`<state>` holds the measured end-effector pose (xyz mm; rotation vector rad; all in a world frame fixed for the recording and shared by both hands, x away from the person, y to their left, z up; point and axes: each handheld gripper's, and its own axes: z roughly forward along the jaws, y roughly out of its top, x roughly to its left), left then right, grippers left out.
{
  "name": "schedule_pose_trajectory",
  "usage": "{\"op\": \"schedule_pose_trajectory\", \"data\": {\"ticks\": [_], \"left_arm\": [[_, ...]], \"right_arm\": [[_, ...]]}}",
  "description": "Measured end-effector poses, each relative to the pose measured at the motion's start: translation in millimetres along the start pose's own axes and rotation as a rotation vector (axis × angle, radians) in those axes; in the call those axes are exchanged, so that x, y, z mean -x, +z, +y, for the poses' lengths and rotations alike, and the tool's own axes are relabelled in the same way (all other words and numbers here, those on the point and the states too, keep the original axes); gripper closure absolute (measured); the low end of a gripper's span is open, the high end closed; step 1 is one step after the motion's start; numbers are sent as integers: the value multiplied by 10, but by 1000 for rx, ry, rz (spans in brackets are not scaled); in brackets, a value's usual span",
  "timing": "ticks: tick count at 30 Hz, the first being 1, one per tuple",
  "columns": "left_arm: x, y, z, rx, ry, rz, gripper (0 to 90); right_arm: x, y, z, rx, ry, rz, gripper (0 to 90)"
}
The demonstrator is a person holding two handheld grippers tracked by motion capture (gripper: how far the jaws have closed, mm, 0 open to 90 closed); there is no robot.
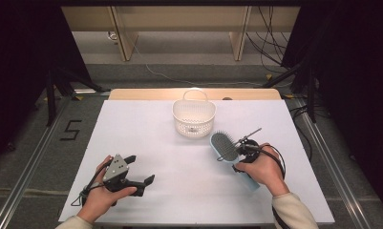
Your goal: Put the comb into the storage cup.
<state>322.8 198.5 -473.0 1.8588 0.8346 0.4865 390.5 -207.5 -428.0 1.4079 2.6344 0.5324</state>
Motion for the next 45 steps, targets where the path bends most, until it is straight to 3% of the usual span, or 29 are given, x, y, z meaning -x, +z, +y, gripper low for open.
{"op": "schedule_pose_trajectory", "data": {"ticks": [20, 45], "left_arm": [[1, 5, 0, 0, 0, 0, 24], [0, 2, 0, 1, 0, 1, 24]], "right_arm": [[66, -108, -17, 115, 54, -4, 703], [100, -168, -16, 208, 84, -19, 704]]}}
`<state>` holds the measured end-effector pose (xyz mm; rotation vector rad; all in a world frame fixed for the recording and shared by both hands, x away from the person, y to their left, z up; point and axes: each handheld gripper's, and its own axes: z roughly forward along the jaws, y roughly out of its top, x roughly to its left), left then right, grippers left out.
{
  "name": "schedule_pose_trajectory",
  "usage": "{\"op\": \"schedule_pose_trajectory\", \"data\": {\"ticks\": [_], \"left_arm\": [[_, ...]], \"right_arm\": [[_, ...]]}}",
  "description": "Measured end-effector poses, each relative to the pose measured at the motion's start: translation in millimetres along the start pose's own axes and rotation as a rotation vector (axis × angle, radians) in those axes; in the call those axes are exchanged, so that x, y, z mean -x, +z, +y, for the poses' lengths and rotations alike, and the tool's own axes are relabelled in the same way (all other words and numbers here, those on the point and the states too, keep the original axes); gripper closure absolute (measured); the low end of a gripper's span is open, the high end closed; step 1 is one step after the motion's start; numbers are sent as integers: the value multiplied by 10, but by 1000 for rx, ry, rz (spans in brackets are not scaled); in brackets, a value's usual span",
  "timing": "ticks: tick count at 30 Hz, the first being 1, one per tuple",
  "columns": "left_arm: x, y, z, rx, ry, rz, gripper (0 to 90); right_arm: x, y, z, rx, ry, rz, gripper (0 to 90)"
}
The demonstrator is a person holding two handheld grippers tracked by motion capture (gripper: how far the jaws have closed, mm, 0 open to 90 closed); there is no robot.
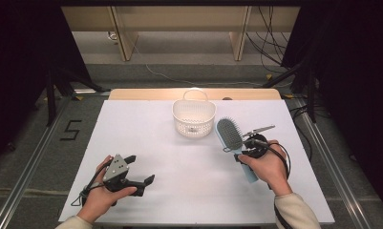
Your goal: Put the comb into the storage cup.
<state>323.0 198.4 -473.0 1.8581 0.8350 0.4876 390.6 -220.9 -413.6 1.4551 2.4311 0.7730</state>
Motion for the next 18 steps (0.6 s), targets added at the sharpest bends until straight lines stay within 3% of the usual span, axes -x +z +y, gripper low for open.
{"op": "schedule_pose_trajectory", "data": {"ticks": [18], "left_arm": [[-1, -1, 1, 0, 0, 1, 24]], "right_arm": [[26, -37, 5, 60, 23, -10, 703]]}}
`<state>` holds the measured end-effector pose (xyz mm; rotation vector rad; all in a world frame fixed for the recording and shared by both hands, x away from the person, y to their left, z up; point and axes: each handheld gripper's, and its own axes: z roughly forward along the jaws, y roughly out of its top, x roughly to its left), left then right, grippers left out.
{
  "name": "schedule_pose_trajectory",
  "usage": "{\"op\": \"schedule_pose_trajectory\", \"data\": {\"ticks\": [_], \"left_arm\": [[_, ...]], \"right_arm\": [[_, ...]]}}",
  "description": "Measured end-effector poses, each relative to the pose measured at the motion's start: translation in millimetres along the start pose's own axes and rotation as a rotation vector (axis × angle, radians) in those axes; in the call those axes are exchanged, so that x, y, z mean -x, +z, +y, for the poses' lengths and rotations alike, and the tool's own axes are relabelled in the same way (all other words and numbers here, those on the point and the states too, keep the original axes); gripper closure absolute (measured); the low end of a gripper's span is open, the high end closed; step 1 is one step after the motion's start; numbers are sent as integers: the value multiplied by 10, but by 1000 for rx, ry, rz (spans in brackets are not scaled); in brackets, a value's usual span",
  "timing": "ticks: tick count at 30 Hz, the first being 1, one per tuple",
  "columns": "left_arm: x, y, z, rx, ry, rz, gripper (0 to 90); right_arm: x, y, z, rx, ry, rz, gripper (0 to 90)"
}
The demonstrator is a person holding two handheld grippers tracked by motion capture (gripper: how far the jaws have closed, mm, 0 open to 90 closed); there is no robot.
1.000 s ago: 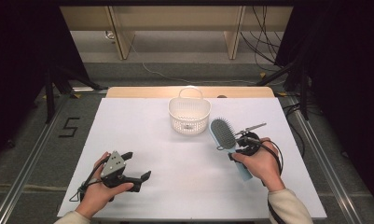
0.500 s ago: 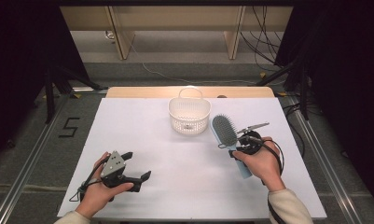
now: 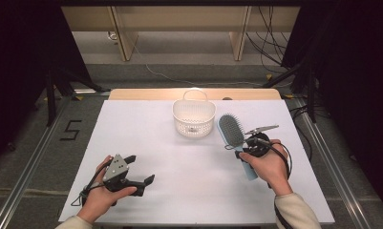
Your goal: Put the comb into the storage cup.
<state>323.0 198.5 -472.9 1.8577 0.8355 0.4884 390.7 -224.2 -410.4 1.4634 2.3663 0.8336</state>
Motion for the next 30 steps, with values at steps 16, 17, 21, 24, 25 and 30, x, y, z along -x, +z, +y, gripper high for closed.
{"op": "schedule_pose_trajectory", "data": {"ticks": [16, 17, 21, 24, 25, 30], "left_arm": [[-1, -2, 1, -1, -1, 0, 24], [-1, -1, 0, 0, 0, 1, 24], [-1, -1, 0, 0, 1, 1, 24], [-1, 0, 0, 1, 2, 3, 24], [-2, 0, 0, 1, 2, 3, 24], [-3, -1, 0, 0, 2, 3, 24]], "right_arm": [[22, -43, 10, 53, 18, -9, 703], [24, -44, 11, 56, 19, -10, 703], [34, -49, 10, 54, 16, -10, 703], [36, -50, 10, 56, 19, -11, 703], [36, -50, 10, 56, 19, -11, 703], [46, -59, 13, 70, 23, -12, 703]]}}
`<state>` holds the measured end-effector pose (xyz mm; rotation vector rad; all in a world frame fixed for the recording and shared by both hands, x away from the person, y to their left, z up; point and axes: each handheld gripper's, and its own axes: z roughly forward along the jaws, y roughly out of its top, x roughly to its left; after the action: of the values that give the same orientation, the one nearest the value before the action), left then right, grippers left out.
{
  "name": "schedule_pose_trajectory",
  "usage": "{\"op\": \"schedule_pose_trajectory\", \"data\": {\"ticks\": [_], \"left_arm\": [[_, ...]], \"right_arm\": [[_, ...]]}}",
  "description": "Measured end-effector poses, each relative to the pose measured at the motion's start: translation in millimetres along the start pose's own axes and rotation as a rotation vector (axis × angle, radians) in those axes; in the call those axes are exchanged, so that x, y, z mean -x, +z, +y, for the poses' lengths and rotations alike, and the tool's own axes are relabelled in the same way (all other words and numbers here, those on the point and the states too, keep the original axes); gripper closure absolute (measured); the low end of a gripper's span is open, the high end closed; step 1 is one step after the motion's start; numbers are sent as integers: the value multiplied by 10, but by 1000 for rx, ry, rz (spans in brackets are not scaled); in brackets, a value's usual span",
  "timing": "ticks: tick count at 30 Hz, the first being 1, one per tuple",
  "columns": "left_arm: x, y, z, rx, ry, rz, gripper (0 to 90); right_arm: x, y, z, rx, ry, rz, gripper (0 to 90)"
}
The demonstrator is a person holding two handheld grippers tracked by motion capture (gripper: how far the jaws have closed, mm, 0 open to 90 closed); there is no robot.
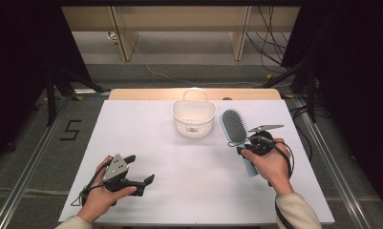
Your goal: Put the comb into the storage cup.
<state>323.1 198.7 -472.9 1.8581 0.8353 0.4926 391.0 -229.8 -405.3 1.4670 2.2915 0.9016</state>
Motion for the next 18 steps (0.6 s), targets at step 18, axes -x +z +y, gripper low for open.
{"op": "schedule_pose_trajectory", "data": {"ticks": [18], "left_arm": [[-2, 0, 1, 1, 2, 1, 23]], "right_arm": [[30, -46, 15, 59, 14, -7, 703]]}}
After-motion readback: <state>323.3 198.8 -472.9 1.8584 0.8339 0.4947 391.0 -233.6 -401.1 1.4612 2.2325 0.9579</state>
